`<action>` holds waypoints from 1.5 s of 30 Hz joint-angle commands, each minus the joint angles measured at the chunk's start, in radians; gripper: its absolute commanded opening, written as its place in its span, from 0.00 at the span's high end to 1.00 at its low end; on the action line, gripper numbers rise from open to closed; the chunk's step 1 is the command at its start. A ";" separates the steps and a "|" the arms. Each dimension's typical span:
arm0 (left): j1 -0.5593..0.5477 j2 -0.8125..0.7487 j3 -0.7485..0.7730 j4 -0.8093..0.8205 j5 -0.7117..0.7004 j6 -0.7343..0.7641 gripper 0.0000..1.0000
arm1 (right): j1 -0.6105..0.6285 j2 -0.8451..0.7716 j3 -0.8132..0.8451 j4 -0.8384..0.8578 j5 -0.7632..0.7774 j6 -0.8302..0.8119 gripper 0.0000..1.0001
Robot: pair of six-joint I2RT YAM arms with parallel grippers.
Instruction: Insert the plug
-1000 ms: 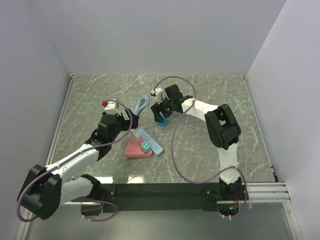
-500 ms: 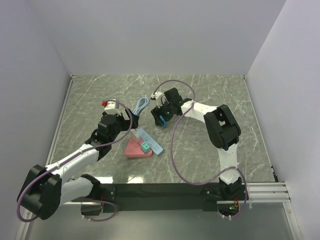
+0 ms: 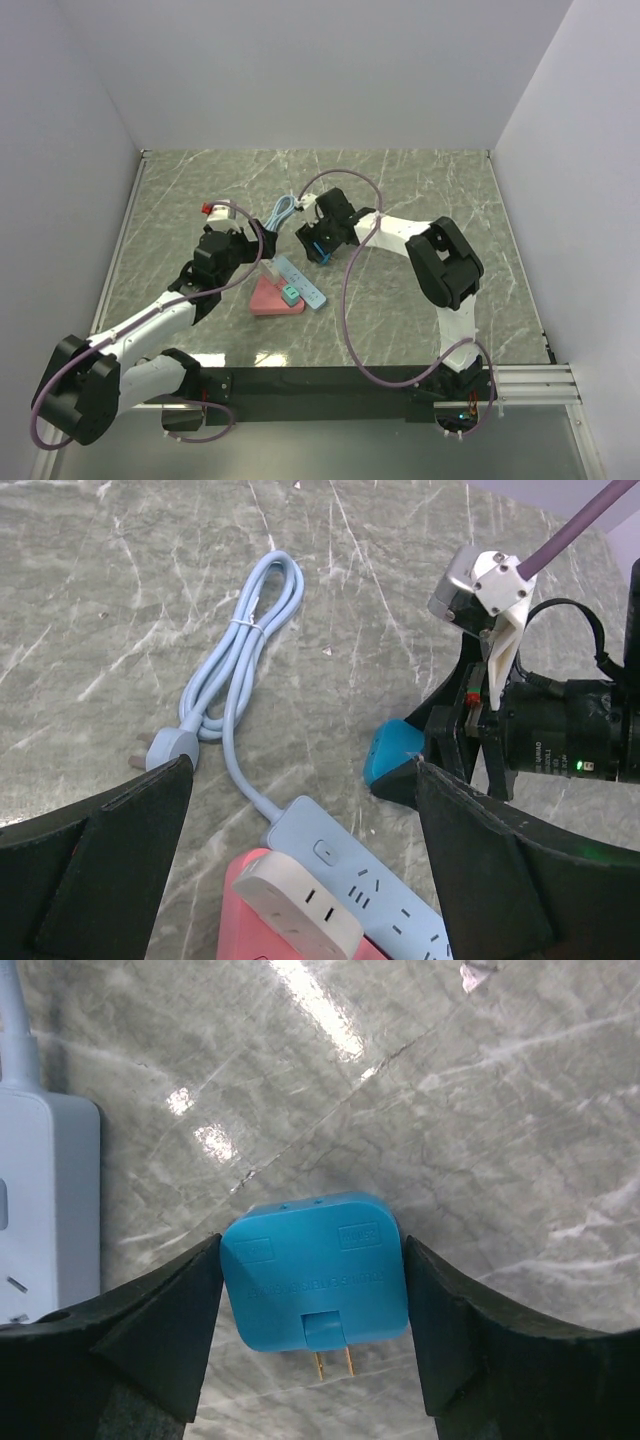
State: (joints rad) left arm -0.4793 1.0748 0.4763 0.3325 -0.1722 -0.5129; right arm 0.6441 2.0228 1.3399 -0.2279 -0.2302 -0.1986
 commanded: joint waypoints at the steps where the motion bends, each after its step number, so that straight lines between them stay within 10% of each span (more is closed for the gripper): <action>1: -0.002 -0.033 -0.013 0.045 0.016 -0.001 0.00 | 0.029 -0.010 -0.024 -0.088 0.103 0.076 0.35; 7: -0.004 -0.055 -0.022 0.071 0.017 0.019 0.01 | 0.040 -0.001 0.002 -0.119 0.190 0.174 0.72; 16: -0.021 -0.027 -0.057 0.221 0.120 0.103 0.00 | 0.012 -0.085 0.188 -0.194 0.229 0.341 0.87; 24: -0.179 0.076 -0.056 0.379 0.071 0.177 0.01 | 0.002 -0.136 0.277 -0.160 0.203 0.473 0.92; 45: -0.180 0.258 -0.007 0.695 0.023 -0.015 0.00 | 0.026 -0.317 0.094 0.039 0.054 0.599 0.97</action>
State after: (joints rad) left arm -0.6582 1.3136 0.4309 0.9024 -0.1543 -0.4751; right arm 0.6567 1.7565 1.4448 -0.2451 -0.1692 0.3885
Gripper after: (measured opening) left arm 0.995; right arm 0.723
